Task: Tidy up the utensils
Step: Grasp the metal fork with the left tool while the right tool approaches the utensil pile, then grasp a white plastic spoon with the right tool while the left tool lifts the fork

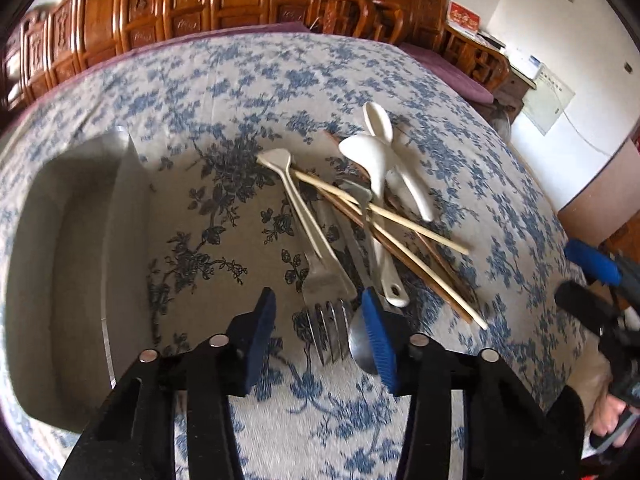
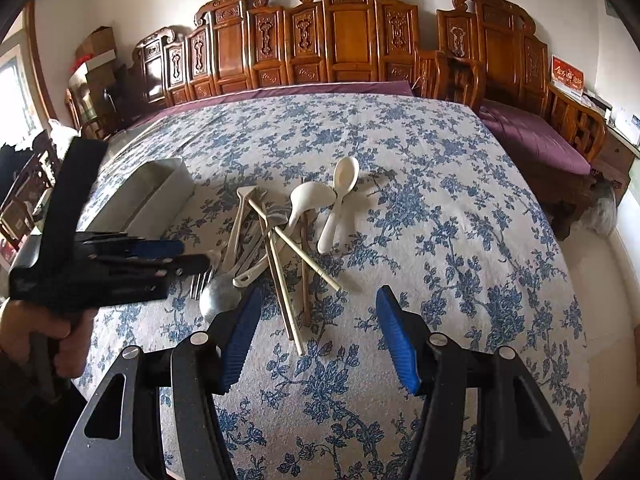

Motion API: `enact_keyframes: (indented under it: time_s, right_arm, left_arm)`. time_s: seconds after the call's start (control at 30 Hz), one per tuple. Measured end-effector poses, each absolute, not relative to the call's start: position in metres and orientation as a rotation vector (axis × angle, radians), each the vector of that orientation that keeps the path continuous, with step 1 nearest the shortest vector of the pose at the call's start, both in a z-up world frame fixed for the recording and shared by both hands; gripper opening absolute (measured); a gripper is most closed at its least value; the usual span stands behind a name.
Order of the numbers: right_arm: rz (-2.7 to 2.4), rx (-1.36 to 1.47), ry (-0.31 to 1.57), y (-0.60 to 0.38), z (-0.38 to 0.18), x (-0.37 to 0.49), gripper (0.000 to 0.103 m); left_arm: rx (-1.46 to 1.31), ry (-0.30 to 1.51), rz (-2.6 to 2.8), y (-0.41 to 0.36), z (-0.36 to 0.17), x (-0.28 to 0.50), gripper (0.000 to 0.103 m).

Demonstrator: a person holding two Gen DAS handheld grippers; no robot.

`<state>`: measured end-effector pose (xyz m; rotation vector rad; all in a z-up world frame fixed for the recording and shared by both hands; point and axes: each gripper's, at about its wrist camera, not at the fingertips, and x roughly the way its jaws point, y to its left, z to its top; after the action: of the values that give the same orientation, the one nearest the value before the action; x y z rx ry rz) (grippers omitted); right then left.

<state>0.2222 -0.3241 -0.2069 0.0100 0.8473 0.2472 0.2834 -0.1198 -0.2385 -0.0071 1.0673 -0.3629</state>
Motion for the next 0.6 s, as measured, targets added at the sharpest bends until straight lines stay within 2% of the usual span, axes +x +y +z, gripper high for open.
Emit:
enact_keyframes:
  time_s: [0.07,0.33,0.4,0.47,0.6]
  right_arm:
    - [0.246,0.003,0.852,-0.323,-0.209,0.222,0.062]
    - [0.244,0.007,0.862,-0.322,-0.214,0.222,0.062]
    - [0.242,0.005,0.861,-0.323,-0.214,0.222,0.062]
    - [0.24,0.003,0.857,-0.322,-0.213,0.221,0.062]
    - [0.237,-0.002,0.849,-0.323,-0.21,0.221,0.062]
  left_arm:
    - [-0.028,1.078,-0.36,-0.117,-0.245,0.289,0.035]
    - [-0.11,1.103,-0.408,-0.113,-0.256,0.293,0.035]
    - [-0.136,1.106,-0.416,-0.112,-0.257,0.293,0.032]
    - [-0.169,1.114,-0.446,-0.113,-0.257,0.293,0.018]
    - [-0.172,1.124,-0.446,-0.115,-0.255,0.292,0.005]
